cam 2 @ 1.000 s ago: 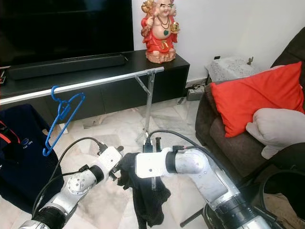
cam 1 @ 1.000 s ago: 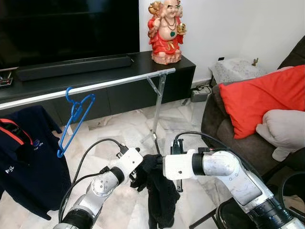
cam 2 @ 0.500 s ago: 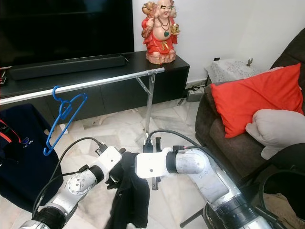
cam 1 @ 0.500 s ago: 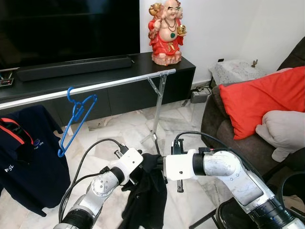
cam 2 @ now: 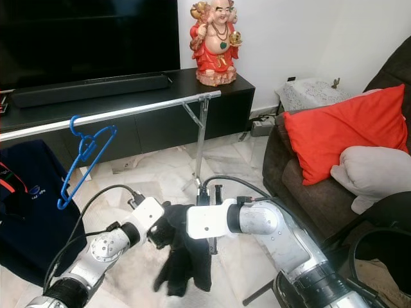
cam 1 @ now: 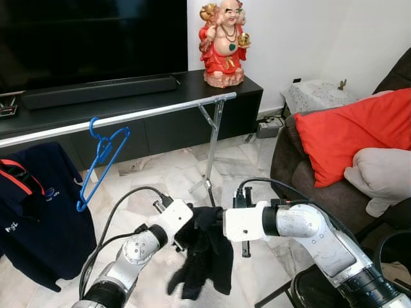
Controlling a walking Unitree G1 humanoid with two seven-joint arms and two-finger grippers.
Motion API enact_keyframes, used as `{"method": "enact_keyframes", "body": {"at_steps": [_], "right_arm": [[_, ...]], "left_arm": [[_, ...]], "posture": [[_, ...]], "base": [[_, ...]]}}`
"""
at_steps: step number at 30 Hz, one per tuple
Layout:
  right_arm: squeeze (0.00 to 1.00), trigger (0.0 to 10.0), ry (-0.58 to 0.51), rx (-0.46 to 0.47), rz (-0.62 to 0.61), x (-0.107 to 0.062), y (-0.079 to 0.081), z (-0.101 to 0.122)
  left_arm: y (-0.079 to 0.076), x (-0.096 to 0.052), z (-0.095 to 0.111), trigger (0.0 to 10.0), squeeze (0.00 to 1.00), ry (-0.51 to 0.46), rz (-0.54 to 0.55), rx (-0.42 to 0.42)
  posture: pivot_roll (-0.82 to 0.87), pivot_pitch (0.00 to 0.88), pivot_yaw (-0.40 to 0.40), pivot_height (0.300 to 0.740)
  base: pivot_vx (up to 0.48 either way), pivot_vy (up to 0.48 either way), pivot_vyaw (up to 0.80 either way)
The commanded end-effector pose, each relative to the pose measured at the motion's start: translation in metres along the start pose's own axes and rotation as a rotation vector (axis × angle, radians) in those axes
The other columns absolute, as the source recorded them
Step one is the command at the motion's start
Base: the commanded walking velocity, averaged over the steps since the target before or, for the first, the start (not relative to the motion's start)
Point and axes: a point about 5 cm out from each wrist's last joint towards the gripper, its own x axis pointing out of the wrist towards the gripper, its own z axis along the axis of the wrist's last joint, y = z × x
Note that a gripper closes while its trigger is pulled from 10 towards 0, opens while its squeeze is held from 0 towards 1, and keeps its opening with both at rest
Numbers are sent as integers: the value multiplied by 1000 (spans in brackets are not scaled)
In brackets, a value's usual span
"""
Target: Hang hanger
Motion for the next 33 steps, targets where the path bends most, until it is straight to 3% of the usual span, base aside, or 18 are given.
{"method": "enact_keyframes", "body": {"at_steps": [1, 14, 15, 29, 33], "right_arm": [[0, 10000, 4, 3, -24, -2, -2, -1], [0, 10000, 41, 39, -20, -2, 2, -11], [1000, 10000, 56, 38, -19, -3, 3, -14], [1000, 10000, 140, 71, -4, -6, 11, -29], [1000, 10000, 193, 119, 29, -11, 19, -37]], "left_arm": [[0, -1, -1, 0, 0, 7, 0, -17], [1, -1, -1, 0, 0, 9, -1, -14], [1, -1, -1, 0, 0, 10, -1, -14], [0, -1, -2, 0, 0, 20, -6, -9], [-1, -1, -3, 0, 0, 29, -11, -3]], "posture": [[17, 50, 9, 740], [17, 51, 10, 740], [17, 51, 10, 740], [18, 53, 11, 740], [17, 53, 12, 740]], "base": [[0, 0, 0], [0, 0, 0], [0, 0, 0], [0, 0, 0], [0, 0, 0]]}}
